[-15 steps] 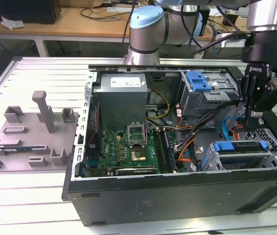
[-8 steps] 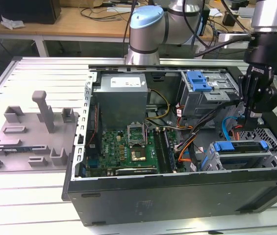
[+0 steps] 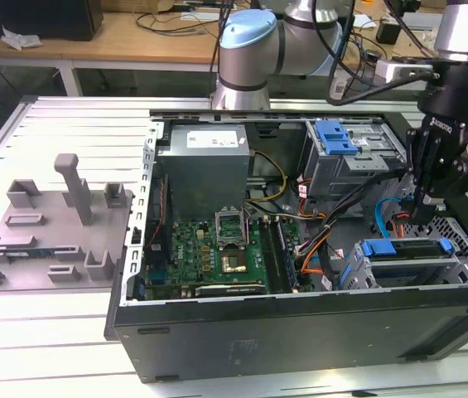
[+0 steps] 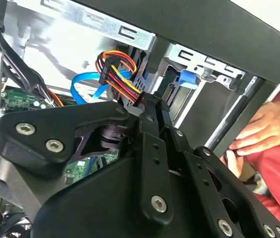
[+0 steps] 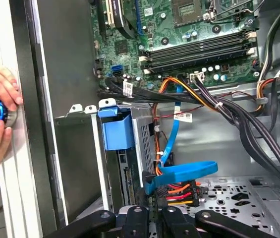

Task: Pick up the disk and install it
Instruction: 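Insert the first disk wire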

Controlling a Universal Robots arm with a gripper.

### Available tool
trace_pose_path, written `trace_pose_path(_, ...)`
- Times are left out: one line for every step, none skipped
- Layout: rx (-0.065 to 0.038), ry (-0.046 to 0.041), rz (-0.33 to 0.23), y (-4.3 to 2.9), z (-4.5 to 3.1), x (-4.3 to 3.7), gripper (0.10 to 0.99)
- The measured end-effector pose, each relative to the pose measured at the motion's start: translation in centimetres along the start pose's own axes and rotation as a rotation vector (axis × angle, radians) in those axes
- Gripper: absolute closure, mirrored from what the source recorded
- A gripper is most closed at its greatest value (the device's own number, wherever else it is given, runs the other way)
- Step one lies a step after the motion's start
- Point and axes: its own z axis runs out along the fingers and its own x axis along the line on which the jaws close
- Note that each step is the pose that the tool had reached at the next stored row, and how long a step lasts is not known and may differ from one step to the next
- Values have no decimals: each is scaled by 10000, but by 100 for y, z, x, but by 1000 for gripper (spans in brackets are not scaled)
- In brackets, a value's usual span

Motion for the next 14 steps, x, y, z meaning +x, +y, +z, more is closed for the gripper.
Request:
trace_pose_path(-19, -151, 1, -4, -9, 42, 918)
trace_pose_path(-29, -246, 1, -8, -30, 74, 918)
trace_pose_path(-41, -339, 1, -11, -47, 102, 918)
trace_pose_path(-49, -403, 2, -13, -63, 124, 918)
trace_pose_path(-59, -488, 2, -17, -84, 154, 918)
trace_pose_path(-66, -545, 3, -19, -98, 175, 918)
trace_pose_path(-74, -620, 3, -21, -106, 194, 918)
trace_pose_path(-101, -840, 4, -27, -122, 241, 918)
trace_pose_path(-119, -983, 5, -31, -132, 272, 918)
trace_pose_path(-137, -1132, 5, -35, -139, 304, 918)
trace_pose_path(-146, -1218, 1, -38, -129, 345, 918)
trace_pose_path(-138, -1247, -46, -37, -120, 373, 918)
trace_pose_path(-127, -1267, -105, -35, -114, 392, 918)
trace_pose_path(-110, -1288, -183, -34, -111, 405, 918)
